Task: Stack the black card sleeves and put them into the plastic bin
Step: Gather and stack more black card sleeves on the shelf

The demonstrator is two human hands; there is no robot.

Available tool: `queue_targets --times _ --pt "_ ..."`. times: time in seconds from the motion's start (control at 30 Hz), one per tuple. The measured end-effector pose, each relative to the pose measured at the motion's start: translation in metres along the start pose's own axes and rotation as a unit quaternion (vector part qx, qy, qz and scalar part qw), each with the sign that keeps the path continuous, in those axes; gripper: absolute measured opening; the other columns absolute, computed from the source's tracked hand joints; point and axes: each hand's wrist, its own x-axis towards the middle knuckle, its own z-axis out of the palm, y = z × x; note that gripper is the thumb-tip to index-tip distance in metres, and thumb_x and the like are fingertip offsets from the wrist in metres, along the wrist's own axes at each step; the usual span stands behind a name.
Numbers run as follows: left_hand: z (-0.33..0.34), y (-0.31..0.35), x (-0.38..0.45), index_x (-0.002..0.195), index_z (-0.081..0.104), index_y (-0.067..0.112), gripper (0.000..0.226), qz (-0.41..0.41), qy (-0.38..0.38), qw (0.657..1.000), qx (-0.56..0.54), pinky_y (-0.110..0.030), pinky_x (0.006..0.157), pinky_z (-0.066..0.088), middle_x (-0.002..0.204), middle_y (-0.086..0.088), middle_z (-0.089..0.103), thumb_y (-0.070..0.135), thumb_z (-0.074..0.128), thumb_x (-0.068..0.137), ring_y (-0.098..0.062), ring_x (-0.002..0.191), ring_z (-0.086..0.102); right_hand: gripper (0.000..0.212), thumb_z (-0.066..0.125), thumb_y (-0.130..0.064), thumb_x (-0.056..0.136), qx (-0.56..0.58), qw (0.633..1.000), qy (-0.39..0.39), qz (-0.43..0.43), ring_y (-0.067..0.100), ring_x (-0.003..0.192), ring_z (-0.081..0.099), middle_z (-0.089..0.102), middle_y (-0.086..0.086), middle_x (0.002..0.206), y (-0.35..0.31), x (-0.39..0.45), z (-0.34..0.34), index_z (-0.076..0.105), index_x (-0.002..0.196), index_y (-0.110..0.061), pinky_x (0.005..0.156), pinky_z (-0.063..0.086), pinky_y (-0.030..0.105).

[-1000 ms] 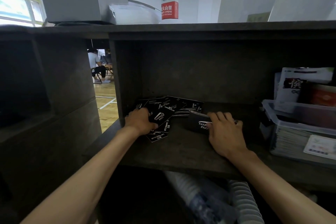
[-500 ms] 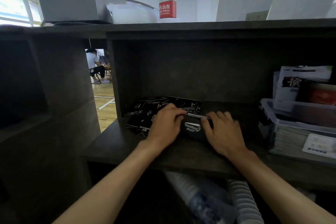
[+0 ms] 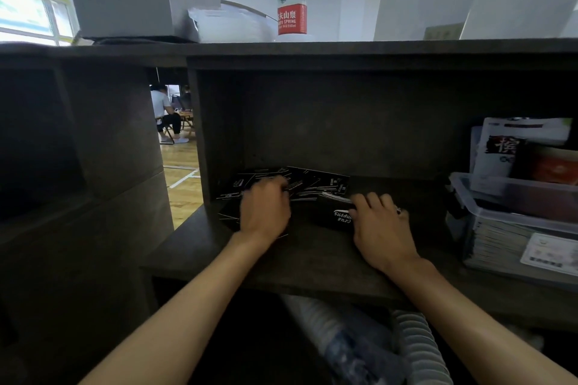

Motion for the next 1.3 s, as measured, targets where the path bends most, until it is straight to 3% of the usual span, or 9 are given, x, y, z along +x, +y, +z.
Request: queue_targets --times 0.1,0.23,0.43,0.53,0.63,0.73,0.97,1.13,1.3 --pt "-0.009 -0.022 0.015 0.123 0.057 0.014 0.045 -0.126 -0.123 0.976 0.129 -0.044 0.101 0.044 0.128 -0.013 0.057 0.044 0.064 0.09 -0.032 0.119 0.054 0.032 0.037 -0.038 0.102 0.015 1.0 -0.003 0.006 0.022 0.115 0.044 0.051 0.001 0.123 0.001 0.002 -0.001 0.045 0.13 -0.026 0.09 0.044 0.048" --pt "-0.013 -0.031 0.028 0.108 0.062 0.012 0.046 -0.206 -0.207 0.956 0.036 -0.045 0.098 0.048 0.114 -0.01 0.064 0.045 0.077 0.079 -0.029 0.111 0.059 0.034 0.036 -0.038 0.102 0.02 1.0 -0.006 0.006 0.022 0.117 0.044 0.051 0.001 0.125 0.002 0.002 -0.002 0.046 0.132 -0.026 0.092 0.044 0.047" --pt "-0.015 -0.037 0.036 0.08 0.069 0.022 0.017 -0.236 -0.105 0.944 -0.207 -0.03 0.077 0.052 0.091 -0.004 0.069 0.016 0.06 0.094 -0.019 0.089 0.066 0.032 0.038 -0.037 0.101 0.019 1.0 0.004 0.01 0.022 0.114 0.045 0.052 0.001 0.122 0.002 0.001 0.0 0.048 0.129 -0.025 0.089 0.044 0.046" --pt "-0.02 -0.03 0.031 0.104 0.06 0.021 0.016 -0.239 -0.061 0.897 -0.366 -0.024 0.067 0.049 0.102 -0.004 0.068 0.01 0.06 0.092 -0.015 0.09 0.065 0.032 0.04 -0.038 0.101 0.029 0.999 0.007 0.012 0.022 0.114 0.046 0.054 0.002 0.121 0.001 0.002 0.0 0.049 0.128 -0.024 0.089 0.045 0.047" --pt "-0.021 -0.024 0.018 0.138 0.035 0.032 0.066 -0.176 -0.102 0.872 -0.446 -0.019 0.067 0.052 0.102 0.006 0.069 0.008 0.069 0.086 -0.008 0.092 0.068 0.033 0.04 -0.039 0.1 0.03 0.999 0.009 0.016 0.022 0.114 0.047 0.054 0.002 0.121 0.001 0.002 0.001 0.049 0.128 -0.024 0.089 0.045 0.047" --pt "-0.016 -0.011 0.003 0.147 0.026 0.031 0.08 -0.115 -0.144 0.894 -0.407 -0.018 0.068 0.054 0.11 0.004 0.065 0.005 0.07 0.086 -0.008 0.091 0.07 0.033 0.037 -0.039 0.1 0.029 0.999 0.014 0.017 0.022 0.114 0.046 0.054 0.002 0.121 0.001 0.002 0.002 0.05 0.127 -0.024 0.088 0.044 0.046" --pt "0.003 0.021 -0.019 0.118 0.035 0.021 0.047 -0.048 0.032 0.981 -0.185 -0.035 0.079 0.051 0.111 -0.008 0.06 0.015 0.069 0.087 -0.025 0.097 0.062 0.053 0.028 -0.056 0.097 0.068 0.997 0.009 0.028 0.022 0.12 0.046 0.055 0.003 0.127 0.001 0.002 -0.001 0.051 0.132 -0.025 0.094 0.043 0.048" --pt "0.02 0.04 -0.024 0.119 0.047 0.014 0.052 -0.075 -0.016 0.997 0.012 -0.042 0.093 0.047 0.119 -0.005 0.059 0.05 0.067 0.086 -0.025 0.108 0.06 0.045 0.04 -0.051 0.096 0.035 0.999 0.007 0.011 0.02 0.119 0.043 0.052 0.0 0.127 0.0 0.001 -0.001 0.048 0.133 -0.028 0.095 0.04 0.049" --pt "0.025 0.04 -0.026 0.111 0.06 0.015 0.027 0.014 -0.068 0.995 0.068 -0.04 0.096 0.039 0.114 -0.007 0.062 0.036 0.058 0.094 -0.026 0.109 0.058 0.052 0.044 -0.054 0.091 -0.017 1.0 -0.008 0.009 0.024 0.125 0.038 0.052 -0.001 0.132 0.0 0.003 -0.003 0.045 0.136 -0.029 0.099 0.035 0.054"
